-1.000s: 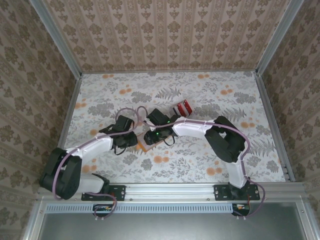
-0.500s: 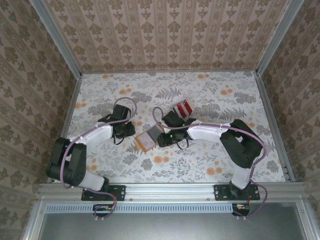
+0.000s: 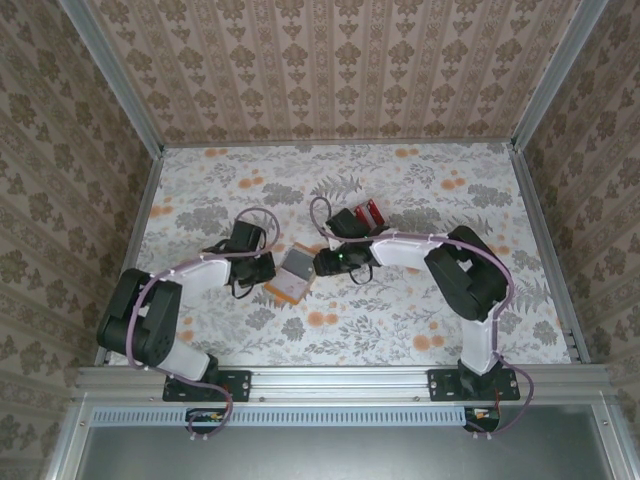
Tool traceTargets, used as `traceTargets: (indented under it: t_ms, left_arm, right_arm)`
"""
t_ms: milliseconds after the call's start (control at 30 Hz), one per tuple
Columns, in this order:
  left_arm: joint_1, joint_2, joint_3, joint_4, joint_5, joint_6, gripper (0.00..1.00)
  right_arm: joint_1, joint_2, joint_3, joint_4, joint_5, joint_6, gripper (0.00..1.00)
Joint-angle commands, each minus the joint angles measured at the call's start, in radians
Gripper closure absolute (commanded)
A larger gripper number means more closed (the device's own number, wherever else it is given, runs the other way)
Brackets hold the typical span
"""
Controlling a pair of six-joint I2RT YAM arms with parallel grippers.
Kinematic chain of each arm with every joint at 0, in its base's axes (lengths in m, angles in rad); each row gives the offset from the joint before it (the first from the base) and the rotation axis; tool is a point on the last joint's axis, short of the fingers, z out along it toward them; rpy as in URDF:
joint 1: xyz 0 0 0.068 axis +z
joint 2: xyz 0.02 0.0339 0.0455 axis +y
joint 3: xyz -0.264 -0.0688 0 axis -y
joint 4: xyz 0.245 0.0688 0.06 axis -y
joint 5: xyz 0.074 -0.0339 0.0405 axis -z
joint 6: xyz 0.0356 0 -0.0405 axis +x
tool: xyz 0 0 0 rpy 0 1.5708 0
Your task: Put the credit cards into the card holder
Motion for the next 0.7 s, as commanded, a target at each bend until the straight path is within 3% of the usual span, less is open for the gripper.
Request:
traceTargets:
  t_ms: [0, 267, 467, 667]
  left_arm:
    - [-0.086, -0.021, -0.083, -0.042, 0.030, -0.102, 0.94]
    - [-0.320, 0.034, -0.116, 0.084, -0.021, -0.306, 0.94]
    - [-0.420, 0.127, 0.007, 0.089, -0.067, -0.336, 0.96]
    - [-0.488, 0.018, 0.004, 0.050, -0.226, -0.376, 0.94]
  right_arm:
    - [-0.011, 0.057, 0.092, -0.018, 0.005, -0.026, 0.63]
    - [-0.011, 0.208, 0.301, -0.124, -0.117, -0.053, 0.63]
    - [-0.008, 0.219, 0.358, -0.182, -0.158, -0.084, 0.63]
    - [-0.037, 0.129, 0.341, -0.218, -0.105, -0.113, 0.57]
